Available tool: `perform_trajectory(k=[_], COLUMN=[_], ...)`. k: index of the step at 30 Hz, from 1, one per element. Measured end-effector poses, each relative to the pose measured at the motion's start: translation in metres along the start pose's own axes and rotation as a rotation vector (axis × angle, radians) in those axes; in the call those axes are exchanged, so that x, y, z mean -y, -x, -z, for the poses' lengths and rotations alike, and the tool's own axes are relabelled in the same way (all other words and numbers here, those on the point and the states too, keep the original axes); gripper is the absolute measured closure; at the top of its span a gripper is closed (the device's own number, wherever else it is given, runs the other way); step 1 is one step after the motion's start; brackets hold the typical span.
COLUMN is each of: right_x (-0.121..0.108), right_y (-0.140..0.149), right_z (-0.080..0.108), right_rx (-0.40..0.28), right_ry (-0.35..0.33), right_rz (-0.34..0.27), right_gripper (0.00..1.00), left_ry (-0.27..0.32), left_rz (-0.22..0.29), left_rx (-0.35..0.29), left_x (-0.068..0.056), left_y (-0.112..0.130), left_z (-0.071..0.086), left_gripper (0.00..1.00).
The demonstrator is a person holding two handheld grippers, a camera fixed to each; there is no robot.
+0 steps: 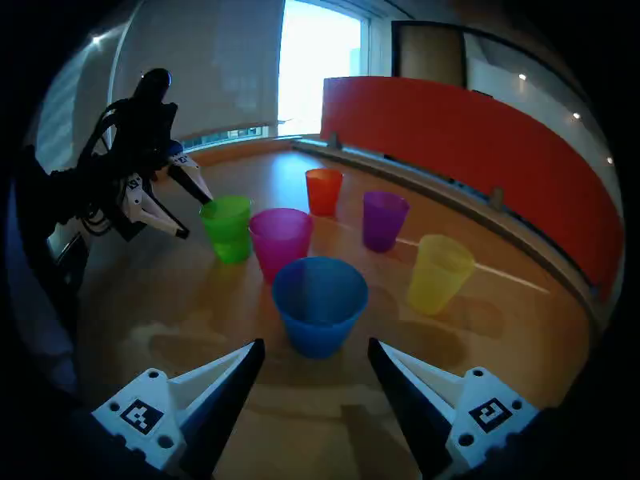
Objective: Pour water
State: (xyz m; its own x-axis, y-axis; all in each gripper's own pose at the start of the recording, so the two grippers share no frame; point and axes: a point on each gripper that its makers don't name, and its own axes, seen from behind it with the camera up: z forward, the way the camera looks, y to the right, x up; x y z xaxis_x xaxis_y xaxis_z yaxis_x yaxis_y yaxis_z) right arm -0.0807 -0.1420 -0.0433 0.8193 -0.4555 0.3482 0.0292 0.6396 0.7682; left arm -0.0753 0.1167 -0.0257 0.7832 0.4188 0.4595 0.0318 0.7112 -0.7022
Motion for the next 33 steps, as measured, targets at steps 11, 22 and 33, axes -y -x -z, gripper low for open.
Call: perform_trajectory(k=[11, 22, 33], right_x=[-0.02, -0.032, -0.047], right_y=[0.0, -0.002, -0.03], right_z=[0.037, 0.058, 0.076], right_rx=[-0.051, -0.127, -0.229], right_ry=[0.105, 0.244, 0.401], right_rz=[-0.116, -0.189, -0.201], right_gripper=[0.0, 0.0, 0.0], left_ry=[-0.143, -0.271, -0.38], left_rz=[0.057, 0.153, 0.166], left_rx=[-0.108, -0.278, -0.396], left_x=[0.023, 0.039, 0.053], left_y=[-0.011, -0.026, -0.041], left_z=[0.034, 0.066, 0.092], left_gripper=[0.03, 0.02, 0.02])
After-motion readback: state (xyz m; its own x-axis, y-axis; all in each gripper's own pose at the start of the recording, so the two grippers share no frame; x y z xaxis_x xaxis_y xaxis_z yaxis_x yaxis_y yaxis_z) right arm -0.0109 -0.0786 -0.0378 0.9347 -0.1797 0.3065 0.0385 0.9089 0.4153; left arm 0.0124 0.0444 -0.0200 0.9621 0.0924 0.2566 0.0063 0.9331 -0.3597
